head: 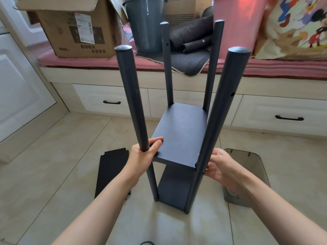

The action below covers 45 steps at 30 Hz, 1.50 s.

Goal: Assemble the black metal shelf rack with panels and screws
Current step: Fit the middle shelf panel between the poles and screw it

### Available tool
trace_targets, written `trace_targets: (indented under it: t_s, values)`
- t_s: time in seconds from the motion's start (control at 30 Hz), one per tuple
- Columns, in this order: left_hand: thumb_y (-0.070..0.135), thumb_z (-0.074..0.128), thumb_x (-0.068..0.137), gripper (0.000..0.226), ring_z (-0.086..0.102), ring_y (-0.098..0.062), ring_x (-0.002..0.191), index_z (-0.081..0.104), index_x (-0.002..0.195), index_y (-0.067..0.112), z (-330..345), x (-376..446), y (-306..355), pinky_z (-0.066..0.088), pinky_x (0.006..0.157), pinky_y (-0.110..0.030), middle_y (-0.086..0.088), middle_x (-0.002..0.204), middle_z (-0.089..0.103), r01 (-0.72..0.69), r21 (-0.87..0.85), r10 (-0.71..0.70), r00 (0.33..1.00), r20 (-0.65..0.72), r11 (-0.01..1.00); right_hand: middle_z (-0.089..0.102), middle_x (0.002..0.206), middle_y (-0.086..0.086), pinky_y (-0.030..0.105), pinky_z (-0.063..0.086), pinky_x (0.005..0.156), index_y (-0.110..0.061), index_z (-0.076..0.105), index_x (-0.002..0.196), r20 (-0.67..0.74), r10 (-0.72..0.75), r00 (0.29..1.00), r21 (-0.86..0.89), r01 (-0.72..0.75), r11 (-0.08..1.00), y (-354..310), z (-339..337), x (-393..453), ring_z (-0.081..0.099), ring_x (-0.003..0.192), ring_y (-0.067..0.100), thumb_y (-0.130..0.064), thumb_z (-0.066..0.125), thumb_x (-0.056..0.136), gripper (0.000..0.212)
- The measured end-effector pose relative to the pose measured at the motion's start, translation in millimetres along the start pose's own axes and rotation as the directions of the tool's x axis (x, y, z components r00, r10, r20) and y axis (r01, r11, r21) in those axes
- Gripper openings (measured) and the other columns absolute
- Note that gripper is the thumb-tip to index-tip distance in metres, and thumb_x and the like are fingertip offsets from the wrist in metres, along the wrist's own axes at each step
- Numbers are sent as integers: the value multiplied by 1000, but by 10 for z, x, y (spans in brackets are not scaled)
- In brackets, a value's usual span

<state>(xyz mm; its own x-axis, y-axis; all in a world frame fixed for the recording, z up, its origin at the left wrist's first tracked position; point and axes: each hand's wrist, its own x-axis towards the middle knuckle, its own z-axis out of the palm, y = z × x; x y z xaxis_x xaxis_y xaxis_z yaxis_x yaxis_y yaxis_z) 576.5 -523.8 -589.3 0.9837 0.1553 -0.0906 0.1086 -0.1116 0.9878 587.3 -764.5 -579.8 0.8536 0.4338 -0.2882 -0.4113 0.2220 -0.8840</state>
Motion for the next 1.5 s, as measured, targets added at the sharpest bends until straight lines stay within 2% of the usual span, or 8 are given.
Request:
trace_targets:
  t_s: [0.37,0.6,0.7,0.77,0.9,1.1,1.2,1.5]
  values:
    - [35,66,96,15,62,9,96,76,95,45,-12,-12,36,47,69,-3,29,99,71,0,40,0,1000,0,999,66,60,1,36,60,65,-21,75,58,-4,-21,1000,-57,21,998,9,-13,28,64,53,14,0,50,99,53]
    - [33,69,94,34,63,17,87,50,118,48,-29,-91,91,47,72,-2,25,105,66,-62,143,57,998,39,988,71,74,9,30,57,57,-3,66,90,-73,7,997,14,-6,1000,-14,-22,2,67,59,18,8,48,96,22]
    - [28,79,85,65,62,-6,96,39,137,32,-5,-258,100,52,88,-25,8,118,45,-117,243,192,930,-312,963,73,81,12,31,59,60,0,65,99,-88,17,996,38,-13,999,2,-33,12,67,60,18,7,50,96,18]
    - [27,80,82,70,51,-11,100,38,138,28,63,-471,118,45,91,-27,16,114,38,-315,345,454,753,-477,884,74,83,13,31,60,62,1,65,102,-89,26,996,54,-21,998,2,-45,11,67,62,19,7,51,95,17]
    - [29,74,79,55,48,-13,110,46,125,18,316,-757,129,40,98,-26,16,119,38,-665,518,820,556,-138,538,74,93,17,33,60,65,6,63,111,-93,39,995,64,-33,997,-3,-66,16,72,71,23,6,55,94,19]
    - [60,74,79,98,9,-17,154,36,153,10,662,-533,112,5,126,-45,-2,161,33,-551,772,453,803,387,317,70,79,13,32,57,63,1,67,98,-25,27,999,46,-26,999,15,-101,27,68,68,22,-5,68,73,26]
    - [73,57,83,95,5,-14,155,31,157,20,768,-422,79,-2,126,-45,6,164,27,-504,851,372,826,425,147,71,84,15,34,57,70,3,67,105,5,9,1000,28,-9,1000,29,-135,41,70,77,24,-9,70,76,32]
    - [53,66,86,66,48,-24,139,60,138,14,858,-377,-34,37,115,-49,-2,144,58,-548,827,551,732,401,127,72,85,13,30,57,65,6,62,120,13,16,1000,119,-17,993,37,-236,55,72,78,24,-9,60,94,30]
